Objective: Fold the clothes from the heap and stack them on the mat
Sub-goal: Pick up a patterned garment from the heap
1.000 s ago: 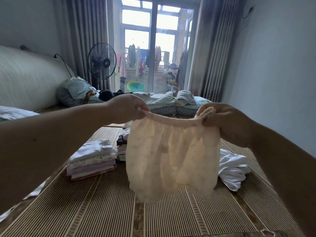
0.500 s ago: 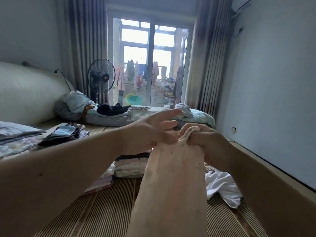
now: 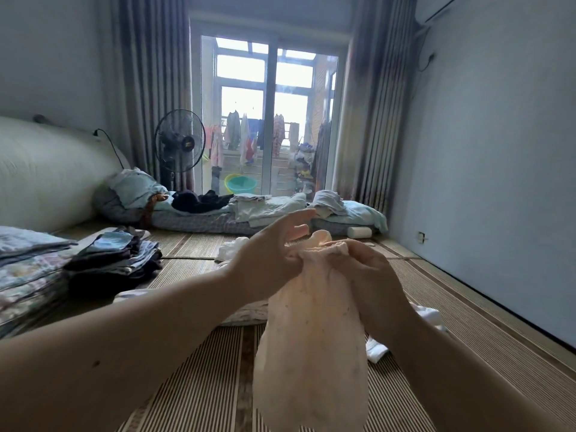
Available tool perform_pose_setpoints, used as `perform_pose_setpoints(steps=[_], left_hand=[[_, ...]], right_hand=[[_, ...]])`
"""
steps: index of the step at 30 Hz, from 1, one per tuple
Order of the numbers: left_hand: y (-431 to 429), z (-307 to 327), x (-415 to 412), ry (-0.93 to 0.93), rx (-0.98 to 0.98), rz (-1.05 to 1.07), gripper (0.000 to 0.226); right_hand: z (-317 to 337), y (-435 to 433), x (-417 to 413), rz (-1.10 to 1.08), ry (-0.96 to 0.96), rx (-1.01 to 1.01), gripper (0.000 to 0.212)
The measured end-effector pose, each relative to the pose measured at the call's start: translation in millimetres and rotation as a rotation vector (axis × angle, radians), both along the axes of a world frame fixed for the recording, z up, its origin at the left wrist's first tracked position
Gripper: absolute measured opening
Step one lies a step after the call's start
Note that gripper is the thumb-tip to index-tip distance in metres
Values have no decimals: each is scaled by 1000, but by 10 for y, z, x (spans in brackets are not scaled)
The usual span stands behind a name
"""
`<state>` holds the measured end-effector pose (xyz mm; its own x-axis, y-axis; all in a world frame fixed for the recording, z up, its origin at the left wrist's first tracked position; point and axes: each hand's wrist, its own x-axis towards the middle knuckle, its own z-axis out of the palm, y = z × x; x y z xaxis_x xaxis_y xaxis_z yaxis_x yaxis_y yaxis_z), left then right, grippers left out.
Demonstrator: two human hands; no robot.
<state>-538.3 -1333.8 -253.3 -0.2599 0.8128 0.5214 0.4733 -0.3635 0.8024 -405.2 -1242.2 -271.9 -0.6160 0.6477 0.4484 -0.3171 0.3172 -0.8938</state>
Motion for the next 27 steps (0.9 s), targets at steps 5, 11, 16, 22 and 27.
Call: perform_pose_setpoints(steps=[5, 11, 16, 22, 27], left_hand=[[-10, 17, -92, 82, -41, -46, 67], [-31, 57, -223, 165, -127, -158, 65], [-16, 58, -392, 341, -245, 41, 54], [238, -16, -615, 734, -473, 291, 14], [661, 40, -737, 881, -487, 487, 8]], right_hand=[[74, 194, 72, 80, -63, -62, 10], [176, 312, 127, 423, -189, -169, 15], [184, 364, 22, 281, -190, -96, 24], [59, 502, -301, -241, -584, 558, 10], [52, 742, -653, -462, -699, 737, 22]])
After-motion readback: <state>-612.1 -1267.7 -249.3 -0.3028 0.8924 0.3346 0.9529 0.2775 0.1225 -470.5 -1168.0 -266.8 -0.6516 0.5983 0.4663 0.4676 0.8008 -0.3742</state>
